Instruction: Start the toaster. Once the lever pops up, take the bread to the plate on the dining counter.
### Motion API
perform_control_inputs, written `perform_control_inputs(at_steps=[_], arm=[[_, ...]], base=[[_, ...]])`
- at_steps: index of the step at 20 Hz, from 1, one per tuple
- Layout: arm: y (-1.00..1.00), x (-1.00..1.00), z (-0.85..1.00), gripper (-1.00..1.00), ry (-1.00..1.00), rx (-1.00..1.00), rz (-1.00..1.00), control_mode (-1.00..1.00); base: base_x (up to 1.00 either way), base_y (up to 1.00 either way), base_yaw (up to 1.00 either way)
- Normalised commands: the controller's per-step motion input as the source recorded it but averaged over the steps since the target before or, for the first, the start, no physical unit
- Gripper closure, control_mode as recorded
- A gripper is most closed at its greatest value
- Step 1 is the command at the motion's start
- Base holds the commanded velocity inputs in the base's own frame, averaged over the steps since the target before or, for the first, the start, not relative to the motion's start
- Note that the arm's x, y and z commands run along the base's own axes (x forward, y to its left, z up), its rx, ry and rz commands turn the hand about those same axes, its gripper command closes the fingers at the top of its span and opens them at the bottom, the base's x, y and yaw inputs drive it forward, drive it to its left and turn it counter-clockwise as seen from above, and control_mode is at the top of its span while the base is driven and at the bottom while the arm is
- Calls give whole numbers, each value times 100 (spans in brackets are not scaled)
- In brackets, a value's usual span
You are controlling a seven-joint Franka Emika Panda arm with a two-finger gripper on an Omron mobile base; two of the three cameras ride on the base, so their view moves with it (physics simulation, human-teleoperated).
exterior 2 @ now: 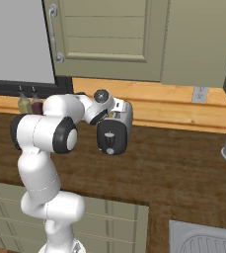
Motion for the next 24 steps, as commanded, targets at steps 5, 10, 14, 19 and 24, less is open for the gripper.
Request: perform_control_inputs(at_steps=[5, 10, 14, 19, 24], arm=[[0, 0, 0, 100, 0, 0, 0, -100], [0, 0, 0, 100, 0, 0, 0, -100], [0, 0, 0, 100, 0, 0, 0, -100], [0, 0, 0, 100, 0, 0, 0, -100], [0, -10, 3, 100, -6, 0, 0, -100]], base=[[0, 0, 0], [0, 0, 0], [0, 0, 0], [0, 0, 0], [0, 0, 0]])
